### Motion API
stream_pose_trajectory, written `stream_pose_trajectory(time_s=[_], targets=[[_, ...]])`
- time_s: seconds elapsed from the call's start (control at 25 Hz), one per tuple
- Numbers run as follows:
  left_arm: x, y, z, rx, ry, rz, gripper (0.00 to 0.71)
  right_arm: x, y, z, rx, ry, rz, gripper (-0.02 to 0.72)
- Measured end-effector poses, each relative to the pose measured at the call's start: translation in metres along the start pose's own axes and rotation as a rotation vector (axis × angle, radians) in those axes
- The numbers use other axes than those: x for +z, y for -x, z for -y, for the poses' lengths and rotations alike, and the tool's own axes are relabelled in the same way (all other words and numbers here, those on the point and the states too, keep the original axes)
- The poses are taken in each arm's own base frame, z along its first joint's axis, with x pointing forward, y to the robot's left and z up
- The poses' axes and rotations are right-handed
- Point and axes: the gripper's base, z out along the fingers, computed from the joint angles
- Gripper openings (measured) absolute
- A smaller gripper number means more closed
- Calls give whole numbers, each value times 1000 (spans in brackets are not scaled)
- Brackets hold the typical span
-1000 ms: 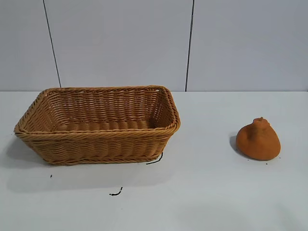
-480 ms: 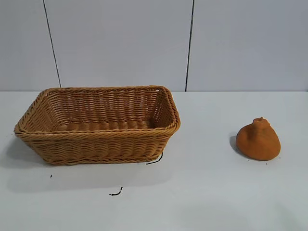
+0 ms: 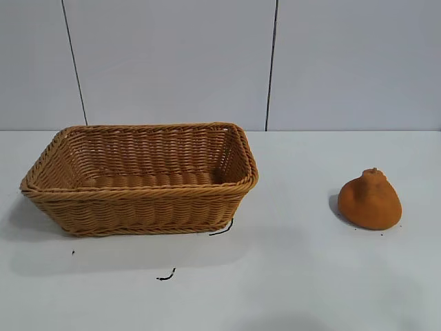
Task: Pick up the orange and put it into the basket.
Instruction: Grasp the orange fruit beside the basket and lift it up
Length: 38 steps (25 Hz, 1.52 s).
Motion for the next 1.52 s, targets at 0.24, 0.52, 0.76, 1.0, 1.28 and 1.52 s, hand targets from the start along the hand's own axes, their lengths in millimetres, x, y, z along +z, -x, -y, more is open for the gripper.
stream_pose_trajectory(time_s=[0.24,0.52,0.76,1.0,1.28,1.52], targets=[[0,0,0,0,0,0,639,59,75,-6,18,-1,-206,634],[0,0,0,0,0,0,639,146,144,-14,40,17,-333,634],[0,0,0,0,0,0,639,225,166,-18,60,29,-432,634],[0,0,0,0,0,0,639,298,138,-18,66,15,-592,634],[0,0,0,0,0,0,639,347,106,-17,76,9,-698,634],[0,0,0,0,0,0,639,358,100,-17,79,9,-702,555]])
